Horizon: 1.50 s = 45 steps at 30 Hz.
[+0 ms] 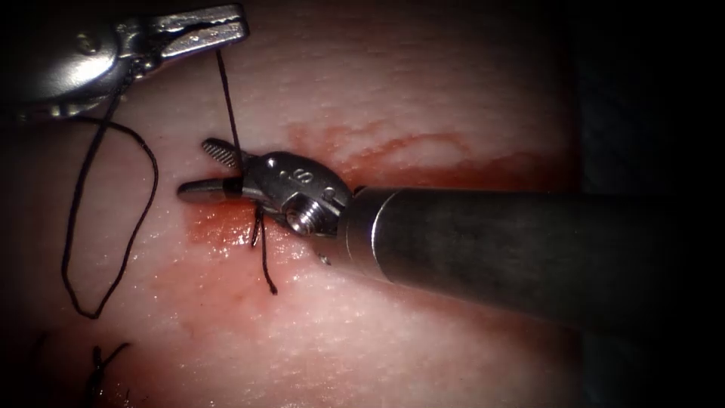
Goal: Wound Closure
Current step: Cut the suture long leg with the right suture-cutter
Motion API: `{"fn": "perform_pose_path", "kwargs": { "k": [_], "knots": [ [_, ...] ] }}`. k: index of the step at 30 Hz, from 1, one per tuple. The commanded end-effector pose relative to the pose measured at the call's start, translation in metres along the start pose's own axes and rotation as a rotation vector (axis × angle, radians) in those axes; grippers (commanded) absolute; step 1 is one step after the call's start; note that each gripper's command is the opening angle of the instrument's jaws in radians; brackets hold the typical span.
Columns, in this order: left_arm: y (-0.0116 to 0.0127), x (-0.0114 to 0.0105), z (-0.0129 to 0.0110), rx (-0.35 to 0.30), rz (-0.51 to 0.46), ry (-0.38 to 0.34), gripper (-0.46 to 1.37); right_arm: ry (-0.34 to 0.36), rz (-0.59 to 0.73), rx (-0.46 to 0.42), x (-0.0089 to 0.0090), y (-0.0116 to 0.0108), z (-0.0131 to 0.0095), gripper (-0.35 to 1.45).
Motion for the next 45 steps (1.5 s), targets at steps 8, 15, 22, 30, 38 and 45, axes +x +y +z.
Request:
{"fn": "perform_pose_path", "kwargs": {
  "k": [8, 15, 22, 30, 38, 45],
  "knots": [
    [-0.0001, 0.0009, 0.0006, -0.024, 0.003, 0.014, -0.35, 0.0, -0.002, 0.007, 0.0, 0.0001, 0.0, 1.11],
    [0.0004, 0.0009, 0.0011, -0.03, 0.004, 0.018, -0.35, 0.006, -0.001, 0.001, 0.0, 0.0, 0.0, 0.81],
    [0.0005, 0.0009, 0.0011, -0.03, 0.004, 0.019, -0.35, 0.012, -0.001, 0.0, 0.0, -0.0002, -0.0001, -0.35],
    [0.0006, 0.0009, 0.001, -0.03, 0.004, 0.019, -0.35, 0.011, -0.001, -0.027, 0.0, -0.0003, -0.0001, -0.35],
    [0.0005, 0.001, 0.0009, -0.033, 0.003, 0.019, -0.35, -0.024, -0.002, -0.019, -0.0001, -0.0003, -0.0012, -0.35],
    [0.0003, 0.001, 0.0009, -0.036, 0.009, 0.023, -0.35, -0.004, -0.02, 0.007, -0.0001, -0.0001, -0.0017, -0.15]
  ]
}}
